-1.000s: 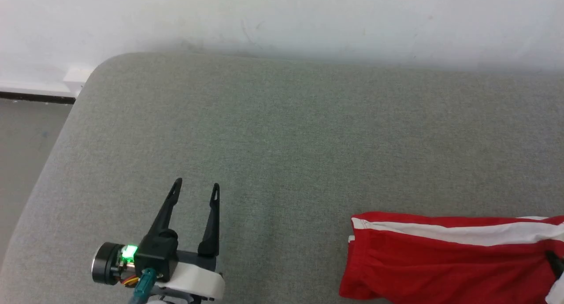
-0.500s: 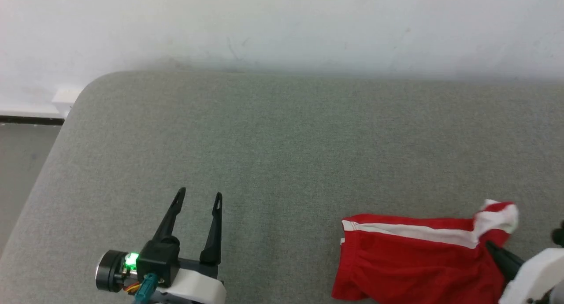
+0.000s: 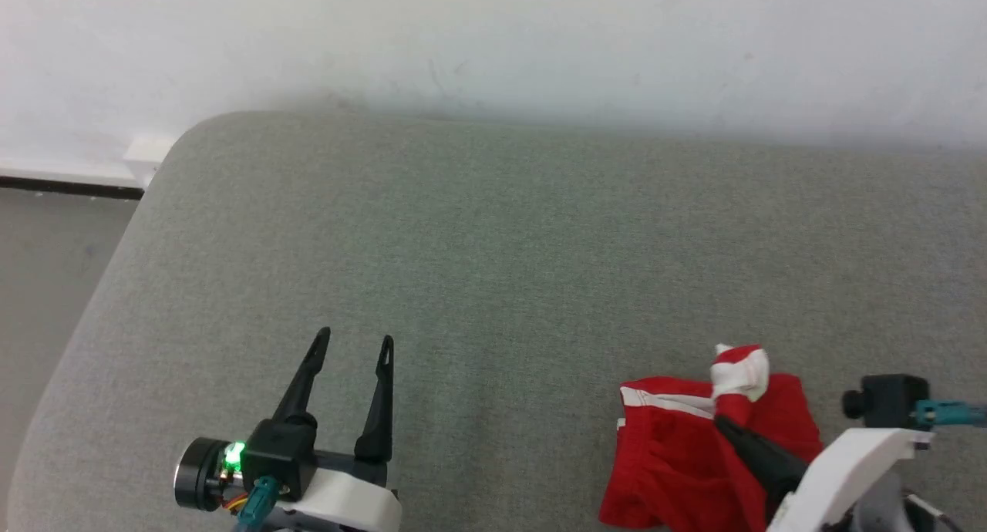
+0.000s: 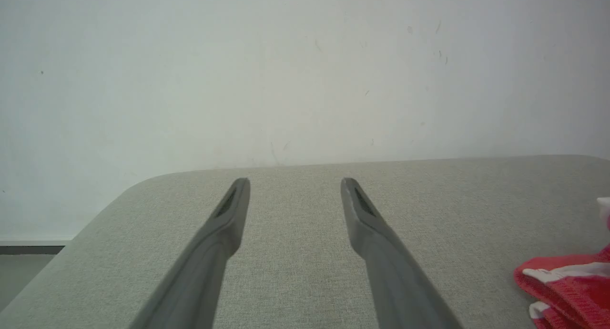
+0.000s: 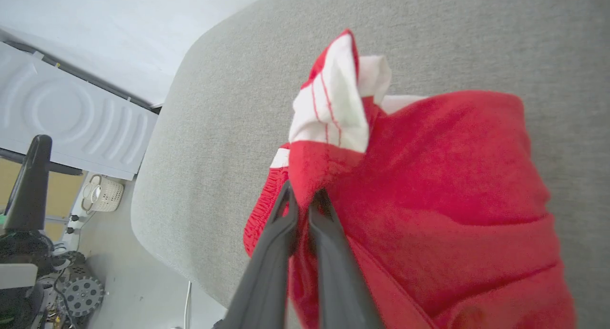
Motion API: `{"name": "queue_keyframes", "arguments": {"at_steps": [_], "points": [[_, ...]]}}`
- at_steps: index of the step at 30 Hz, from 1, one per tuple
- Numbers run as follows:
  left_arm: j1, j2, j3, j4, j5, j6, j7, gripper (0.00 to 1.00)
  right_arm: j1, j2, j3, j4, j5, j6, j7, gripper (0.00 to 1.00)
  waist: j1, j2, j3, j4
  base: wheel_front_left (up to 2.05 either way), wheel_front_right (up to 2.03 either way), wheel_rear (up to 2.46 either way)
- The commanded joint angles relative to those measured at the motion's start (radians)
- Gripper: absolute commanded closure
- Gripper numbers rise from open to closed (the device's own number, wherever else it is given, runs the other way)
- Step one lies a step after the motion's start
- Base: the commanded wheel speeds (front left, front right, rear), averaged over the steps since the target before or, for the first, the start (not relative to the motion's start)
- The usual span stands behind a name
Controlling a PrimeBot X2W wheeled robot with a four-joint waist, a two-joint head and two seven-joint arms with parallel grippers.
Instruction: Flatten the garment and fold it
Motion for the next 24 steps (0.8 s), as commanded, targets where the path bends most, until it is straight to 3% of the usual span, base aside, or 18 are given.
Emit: {"name": "queue_keyframes", "arguments": {"at_steps": [1,11,12,13,24], "points": [[0.002,-0.007,0.005,0.002,0.015,-0.009,-0.005,0.00,-0.017,0.005,0.021,0.027,0.018,-0.001,-0.026,1.00,0.0000,-0.0002,0.008,0.017,0.00,0.00,0.00],[-0.004,-0.017,0.019,0.009,0.025,-0.024,-0.005,0.00,-0.102,0.005,0.158,0.229,0.004,-0.001,-0.192,1.00,0.0000,-0.0002,0.013,0.054,0.00,0.00,0.00],[-0.003,-0.018,0.020,0.010,0.025,-0.025,-0.005,0.00,-0.108,0.005,0.169,0.240,-0.010,-0.001,-0.204,0.46,0.0000,-0.0002,0.012,0.056,0.00,0.00,0.00],[-0.003,-0.019,0.021,0.010,0.026,-0.025,-0.005,0.00,-0.112,0.005,0.181,0.248,-0.016,-0.001,-0.214,0.00,0.0000,-0.0002,0.012,0.057,0.00,0.00,0.00],[0.013,-0.027,0.039,0.013,0.027,-0.032,-0.005,0.00,-0.118,0.005,0.346,0.155,0.035,-0.001,-0.244,0.00,0.0000,-0.0002,-0.013,0.023,0.00,0.00,0.00]]}}
